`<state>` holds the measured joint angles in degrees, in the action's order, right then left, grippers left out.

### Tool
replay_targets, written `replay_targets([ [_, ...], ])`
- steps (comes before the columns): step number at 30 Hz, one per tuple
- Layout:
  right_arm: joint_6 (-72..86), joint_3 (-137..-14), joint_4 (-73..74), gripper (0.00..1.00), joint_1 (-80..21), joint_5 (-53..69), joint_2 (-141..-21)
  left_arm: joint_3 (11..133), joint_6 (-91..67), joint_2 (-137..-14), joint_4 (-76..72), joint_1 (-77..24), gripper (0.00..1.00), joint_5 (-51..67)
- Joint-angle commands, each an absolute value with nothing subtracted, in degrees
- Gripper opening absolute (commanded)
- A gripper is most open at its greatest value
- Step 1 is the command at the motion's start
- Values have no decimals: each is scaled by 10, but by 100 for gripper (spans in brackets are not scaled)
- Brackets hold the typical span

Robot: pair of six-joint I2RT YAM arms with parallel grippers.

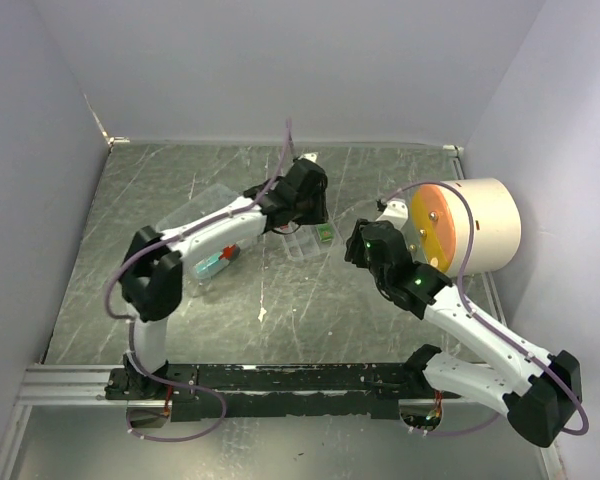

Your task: Organize the medicine kit

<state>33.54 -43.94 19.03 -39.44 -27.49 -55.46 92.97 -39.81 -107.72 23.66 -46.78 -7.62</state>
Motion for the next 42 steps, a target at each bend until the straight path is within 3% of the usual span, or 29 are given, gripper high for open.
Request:
replay_targets([
  [1,361,-419,210,44,-393,-301,-537,983,-430,-1137,291,-473,47,-169],
  [12,384,-383,217,44,-393,-294,-514,1061,-456,-1272,317,-471,66,-243],
  [18,388,-372,214,44,-393,-293,-507,1080,-450,-1299,314,-460,57,-236],
  [33,401,-373,219,43,-393,-288,-519,1088,-446,-1333,334,-441,61,-238],
  [42,406,-392,233,40,-394,-303,-540,1089,-405,-1344,353,-428,46,-227],
])
